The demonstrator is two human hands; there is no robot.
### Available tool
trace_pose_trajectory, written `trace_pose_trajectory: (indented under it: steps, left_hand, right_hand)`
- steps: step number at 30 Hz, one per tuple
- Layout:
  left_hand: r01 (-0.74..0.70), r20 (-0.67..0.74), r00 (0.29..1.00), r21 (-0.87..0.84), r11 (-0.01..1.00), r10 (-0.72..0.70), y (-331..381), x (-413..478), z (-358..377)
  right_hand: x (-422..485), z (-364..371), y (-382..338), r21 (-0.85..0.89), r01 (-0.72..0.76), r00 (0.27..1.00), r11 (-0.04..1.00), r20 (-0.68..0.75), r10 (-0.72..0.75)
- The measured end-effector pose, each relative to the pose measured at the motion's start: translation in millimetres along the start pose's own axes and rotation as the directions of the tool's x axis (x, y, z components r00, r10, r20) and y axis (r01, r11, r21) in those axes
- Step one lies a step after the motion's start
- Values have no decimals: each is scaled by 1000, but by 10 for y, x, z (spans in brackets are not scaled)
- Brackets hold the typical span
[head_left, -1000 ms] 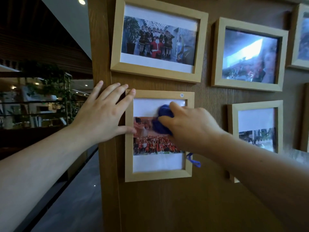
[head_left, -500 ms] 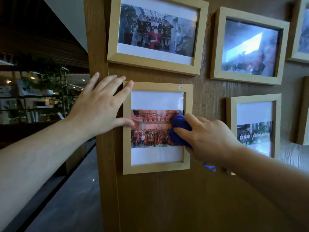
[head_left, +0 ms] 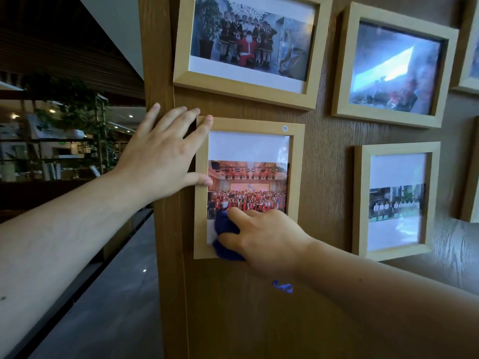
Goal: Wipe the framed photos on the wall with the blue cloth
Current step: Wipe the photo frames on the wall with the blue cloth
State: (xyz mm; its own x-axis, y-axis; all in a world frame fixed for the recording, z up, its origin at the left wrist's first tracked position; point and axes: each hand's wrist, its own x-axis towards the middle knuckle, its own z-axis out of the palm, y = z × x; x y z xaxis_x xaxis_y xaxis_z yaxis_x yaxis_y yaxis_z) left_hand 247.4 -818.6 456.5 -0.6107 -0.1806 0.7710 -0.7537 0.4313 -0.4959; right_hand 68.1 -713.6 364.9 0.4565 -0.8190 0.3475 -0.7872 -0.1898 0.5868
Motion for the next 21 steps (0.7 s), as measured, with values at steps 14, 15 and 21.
trace_pose_trajectory:
  steps: [14, 15, 21]
  left_hand:
    - [-152, -57, 986, 43, 988, 154, 232, -41, -169]
    - [-166, -62, 984, 20, 986, 167, 296, -44, -180]
    - [-230, -70, 973, -156, 961, 221, 1026, 75, -178]
  right_hand:
    - [-662, -114, 505, -265, -114, 994, 957, -24, 111]
    - [-687, -153, 561, -268, -128, 991, 955, -71, 113]
    - [-1050, -256, 959, -303, -272, 955, 913, -203, 217]
